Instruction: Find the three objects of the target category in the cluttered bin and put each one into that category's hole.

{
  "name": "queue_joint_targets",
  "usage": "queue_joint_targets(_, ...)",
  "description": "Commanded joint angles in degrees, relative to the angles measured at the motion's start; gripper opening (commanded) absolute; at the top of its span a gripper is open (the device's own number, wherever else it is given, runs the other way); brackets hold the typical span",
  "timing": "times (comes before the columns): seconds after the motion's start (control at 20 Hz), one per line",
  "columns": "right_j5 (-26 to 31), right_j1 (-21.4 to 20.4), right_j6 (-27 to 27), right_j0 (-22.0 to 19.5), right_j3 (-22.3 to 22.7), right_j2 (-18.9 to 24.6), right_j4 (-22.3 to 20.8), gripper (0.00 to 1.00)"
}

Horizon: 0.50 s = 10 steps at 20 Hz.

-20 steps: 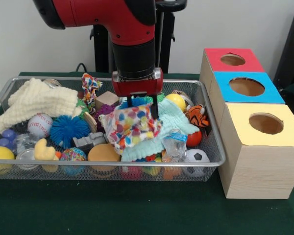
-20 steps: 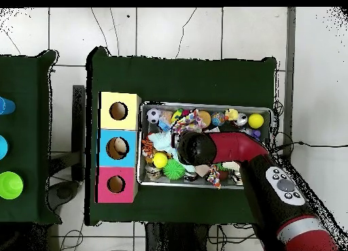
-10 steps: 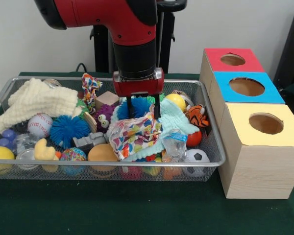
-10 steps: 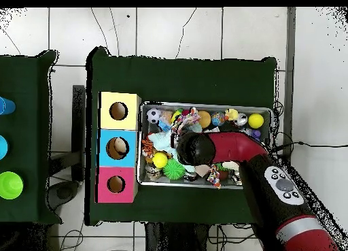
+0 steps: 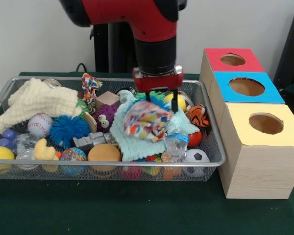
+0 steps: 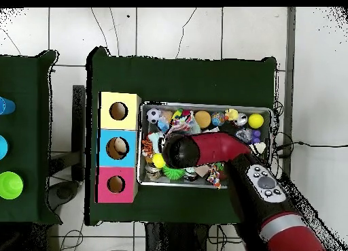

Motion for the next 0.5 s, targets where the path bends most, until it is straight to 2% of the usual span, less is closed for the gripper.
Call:
queue_joint_targets(0.05,-4.7,-0.8,14.1,8.2,8.6,-1.1,4.1,1.0)
queue_joint_targets(0.5,-6.2,-0.8,14.8,13.3,8.6,-3.9,8.3,1.0)
